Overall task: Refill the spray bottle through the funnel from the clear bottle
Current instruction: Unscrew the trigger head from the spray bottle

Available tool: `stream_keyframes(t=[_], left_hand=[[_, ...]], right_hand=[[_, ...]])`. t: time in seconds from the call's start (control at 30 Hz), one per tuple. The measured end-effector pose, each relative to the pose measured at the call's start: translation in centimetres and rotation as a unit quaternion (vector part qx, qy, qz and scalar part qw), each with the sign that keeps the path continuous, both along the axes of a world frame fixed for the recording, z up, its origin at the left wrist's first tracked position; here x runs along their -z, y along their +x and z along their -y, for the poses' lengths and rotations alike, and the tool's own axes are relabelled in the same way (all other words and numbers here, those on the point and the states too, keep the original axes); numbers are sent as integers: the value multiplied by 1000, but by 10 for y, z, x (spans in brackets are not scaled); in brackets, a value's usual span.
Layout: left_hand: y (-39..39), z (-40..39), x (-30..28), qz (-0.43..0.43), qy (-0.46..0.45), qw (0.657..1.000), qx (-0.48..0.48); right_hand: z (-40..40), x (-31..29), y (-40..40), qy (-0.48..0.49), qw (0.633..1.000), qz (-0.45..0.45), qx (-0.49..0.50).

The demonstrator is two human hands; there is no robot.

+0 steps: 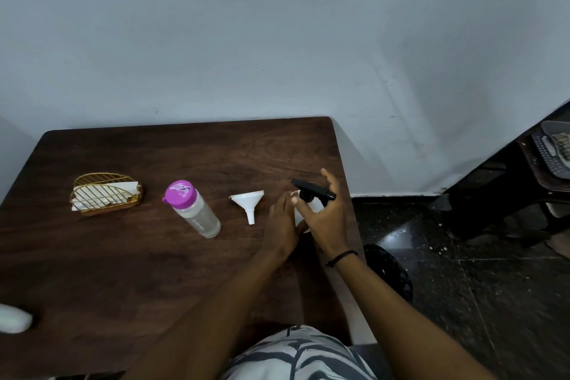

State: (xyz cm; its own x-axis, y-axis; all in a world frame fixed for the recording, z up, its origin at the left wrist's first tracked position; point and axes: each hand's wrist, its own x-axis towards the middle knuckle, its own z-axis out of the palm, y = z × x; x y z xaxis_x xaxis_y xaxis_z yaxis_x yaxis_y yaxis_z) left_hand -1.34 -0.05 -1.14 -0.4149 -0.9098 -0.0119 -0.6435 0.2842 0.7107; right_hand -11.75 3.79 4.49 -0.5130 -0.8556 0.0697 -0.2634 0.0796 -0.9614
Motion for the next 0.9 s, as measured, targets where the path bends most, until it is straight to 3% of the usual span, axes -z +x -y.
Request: stream_keyframes(t=[0.33,0.57,0.9], left_hand=[[-4,3,3,16,5,1000,-4],[0,5,15,10,4,1000,-5],[-3,5,12,1,5,1000,-1]], right_hand=[[0,-3,-10,-4,1000,20,-6],[0,-1,4,-9,998,-59,18],[-4,-9,-1,-6,1000,2,15]])
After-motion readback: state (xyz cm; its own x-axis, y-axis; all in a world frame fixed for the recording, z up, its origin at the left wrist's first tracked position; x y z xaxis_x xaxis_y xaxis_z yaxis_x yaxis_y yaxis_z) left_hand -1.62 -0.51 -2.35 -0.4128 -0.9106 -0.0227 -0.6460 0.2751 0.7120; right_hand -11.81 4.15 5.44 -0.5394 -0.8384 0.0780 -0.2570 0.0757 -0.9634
